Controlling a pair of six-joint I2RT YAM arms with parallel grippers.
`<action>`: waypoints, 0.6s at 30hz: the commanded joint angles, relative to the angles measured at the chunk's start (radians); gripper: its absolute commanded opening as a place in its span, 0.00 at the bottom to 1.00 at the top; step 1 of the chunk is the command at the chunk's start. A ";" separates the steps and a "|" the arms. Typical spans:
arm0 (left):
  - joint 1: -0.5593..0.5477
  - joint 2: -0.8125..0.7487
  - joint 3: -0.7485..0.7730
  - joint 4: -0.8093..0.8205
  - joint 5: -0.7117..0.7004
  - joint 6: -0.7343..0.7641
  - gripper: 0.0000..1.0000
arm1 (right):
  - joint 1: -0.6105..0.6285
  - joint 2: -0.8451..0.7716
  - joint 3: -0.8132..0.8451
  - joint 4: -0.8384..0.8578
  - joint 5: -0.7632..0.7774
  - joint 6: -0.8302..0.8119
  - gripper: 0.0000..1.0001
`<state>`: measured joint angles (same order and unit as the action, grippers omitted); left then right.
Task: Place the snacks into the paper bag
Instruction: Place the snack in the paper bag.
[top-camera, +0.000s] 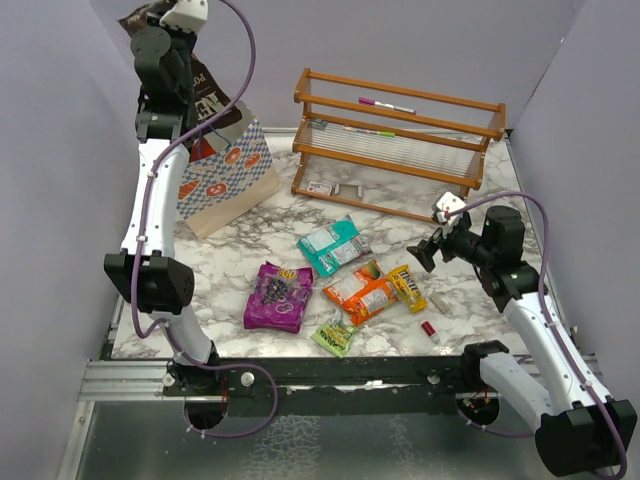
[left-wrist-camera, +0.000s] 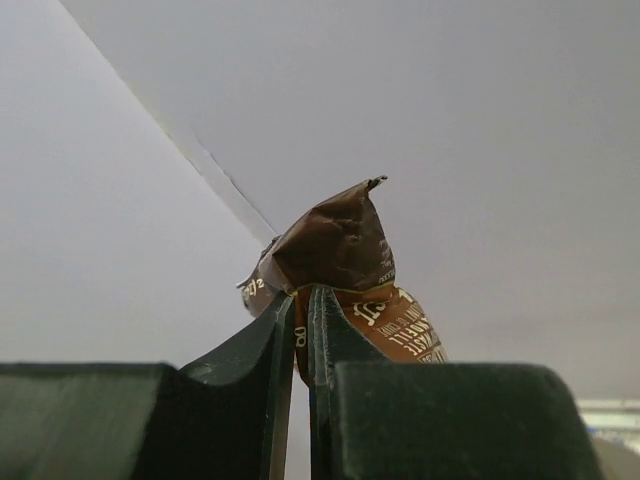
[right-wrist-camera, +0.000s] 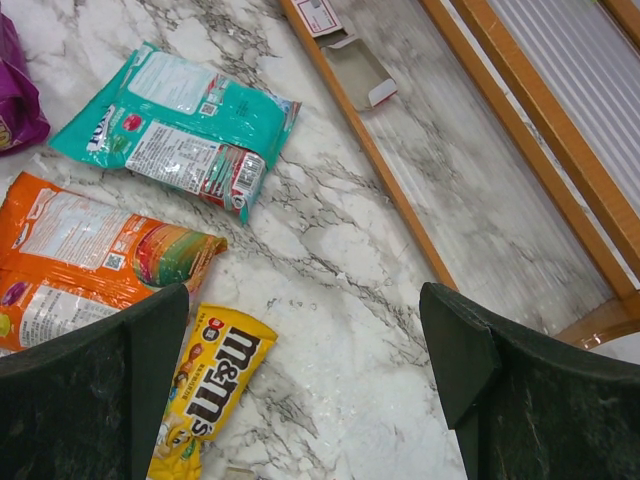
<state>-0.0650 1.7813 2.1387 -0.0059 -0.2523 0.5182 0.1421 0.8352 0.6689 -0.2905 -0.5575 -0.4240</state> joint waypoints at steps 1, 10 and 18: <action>0.011 -0.078 -0.119 0.125 0.001 0.072 0.00 | -0.006 0.009 -0.002 -0.009 -0.023 -0.011 0.99; 0.013 -0.138 -0.288 0.155 0.001 0.120 0.00 | -0.006 0.010 -0.004 -0.009 -0.020 -0.012 0.99; 0.013 -0.158 -0.343 0.161 -0.031 0.168 0.00 | -0.006 0.012 -0.006 -0.009 -0.018 -0.015 0.99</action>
<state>-0.0589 1.6756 1.7985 0.0551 -0.2527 0.6342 0.1421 0.8452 0.6689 -0.2905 -0.5598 -0.4240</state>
